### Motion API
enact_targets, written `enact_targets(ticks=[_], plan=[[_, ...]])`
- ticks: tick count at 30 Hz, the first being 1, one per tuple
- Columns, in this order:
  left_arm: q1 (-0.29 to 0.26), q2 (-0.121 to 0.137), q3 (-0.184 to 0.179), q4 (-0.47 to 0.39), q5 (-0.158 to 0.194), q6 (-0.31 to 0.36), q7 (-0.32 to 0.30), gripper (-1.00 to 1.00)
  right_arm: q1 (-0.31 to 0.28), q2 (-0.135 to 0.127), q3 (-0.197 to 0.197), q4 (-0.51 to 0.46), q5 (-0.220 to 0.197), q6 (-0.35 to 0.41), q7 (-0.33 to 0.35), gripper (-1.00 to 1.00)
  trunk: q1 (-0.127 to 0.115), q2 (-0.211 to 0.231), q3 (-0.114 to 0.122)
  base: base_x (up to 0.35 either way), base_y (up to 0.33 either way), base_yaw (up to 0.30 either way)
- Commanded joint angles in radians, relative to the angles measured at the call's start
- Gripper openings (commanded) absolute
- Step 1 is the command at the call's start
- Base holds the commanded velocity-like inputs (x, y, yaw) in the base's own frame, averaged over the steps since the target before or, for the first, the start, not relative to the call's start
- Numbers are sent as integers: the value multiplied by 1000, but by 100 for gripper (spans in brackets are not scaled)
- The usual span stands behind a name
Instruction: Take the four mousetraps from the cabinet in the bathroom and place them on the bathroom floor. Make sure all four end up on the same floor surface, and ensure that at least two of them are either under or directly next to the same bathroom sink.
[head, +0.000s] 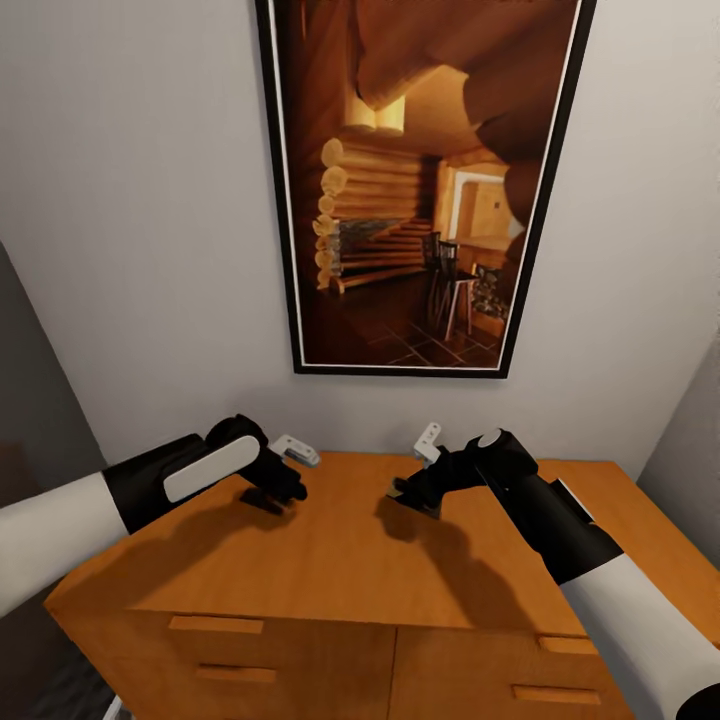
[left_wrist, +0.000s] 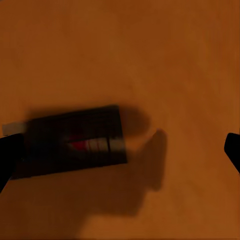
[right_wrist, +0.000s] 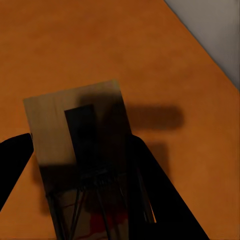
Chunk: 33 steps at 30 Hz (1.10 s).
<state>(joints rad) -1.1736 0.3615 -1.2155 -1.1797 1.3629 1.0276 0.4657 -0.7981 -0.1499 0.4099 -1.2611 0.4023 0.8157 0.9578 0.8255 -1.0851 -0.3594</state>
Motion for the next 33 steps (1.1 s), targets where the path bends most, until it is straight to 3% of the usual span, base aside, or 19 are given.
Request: enact_targets(ticks=[1,4,7,12,26,33], plan=[[-1,2,-7,-1,10,-1,8,100,-1,0,1,-1,10,2,9,-100,0,-1,-1,0,0,-73],[0,4,-27,-1,10,0,5,100,0,0,1,-1,10,2,9,-100,0,-1,1,0,0,-108],[-1,32,-55,-3,10,-1,0,100,0,0,1,-1,10,2,8,-100,0,-1,2,0,0,-48],[-4,59,-66,-11,9,-1,-41,100,0,0,1,-1,10,2,9,-100,0,-1,4,0,0,-85],[-4,60,-67,-12,7,-3,-55,100,0,1,1,-1,9,2,9,-100,0,-1,9,0,3,-61],[-5,60,-67,-12,7,-3,-55,100,0,1,1,-1,9,2,9,-100,0,-1,9,0,161,0]])
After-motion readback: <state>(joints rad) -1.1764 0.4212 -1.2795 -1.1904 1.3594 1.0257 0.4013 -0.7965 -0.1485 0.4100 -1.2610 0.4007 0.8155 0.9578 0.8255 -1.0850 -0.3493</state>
